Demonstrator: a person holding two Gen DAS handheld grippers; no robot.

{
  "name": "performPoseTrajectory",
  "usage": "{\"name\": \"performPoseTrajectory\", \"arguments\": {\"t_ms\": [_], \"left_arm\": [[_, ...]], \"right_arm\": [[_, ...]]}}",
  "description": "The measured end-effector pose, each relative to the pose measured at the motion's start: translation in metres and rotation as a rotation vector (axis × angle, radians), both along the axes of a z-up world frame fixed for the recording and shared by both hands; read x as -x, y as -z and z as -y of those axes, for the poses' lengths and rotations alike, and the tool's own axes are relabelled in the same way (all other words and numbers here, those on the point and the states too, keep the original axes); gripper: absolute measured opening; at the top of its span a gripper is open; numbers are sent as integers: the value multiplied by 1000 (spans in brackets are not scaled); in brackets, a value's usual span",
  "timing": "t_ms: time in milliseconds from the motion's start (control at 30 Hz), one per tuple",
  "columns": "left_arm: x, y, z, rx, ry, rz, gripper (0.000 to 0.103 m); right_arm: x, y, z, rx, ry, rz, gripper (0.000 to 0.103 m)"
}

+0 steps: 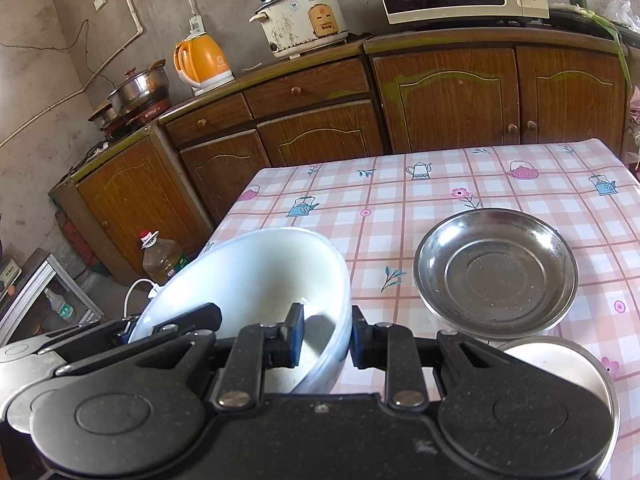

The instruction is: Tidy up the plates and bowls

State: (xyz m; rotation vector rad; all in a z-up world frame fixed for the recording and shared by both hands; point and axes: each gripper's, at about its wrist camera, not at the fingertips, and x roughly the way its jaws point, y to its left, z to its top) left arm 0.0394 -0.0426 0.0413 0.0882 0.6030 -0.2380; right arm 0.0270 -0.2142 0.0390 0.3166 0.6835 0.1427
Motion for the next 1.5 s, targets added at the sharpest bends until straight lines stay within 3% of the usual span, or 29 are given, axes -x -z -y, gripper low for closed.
{"name": "performPoseTrajectory", "arguments": {"t_ms": [1500], "left_arm": [[33,13,18,9,75,-18,20]], "right_arm": [[51,11,26,-22,66,-21,30]]}}
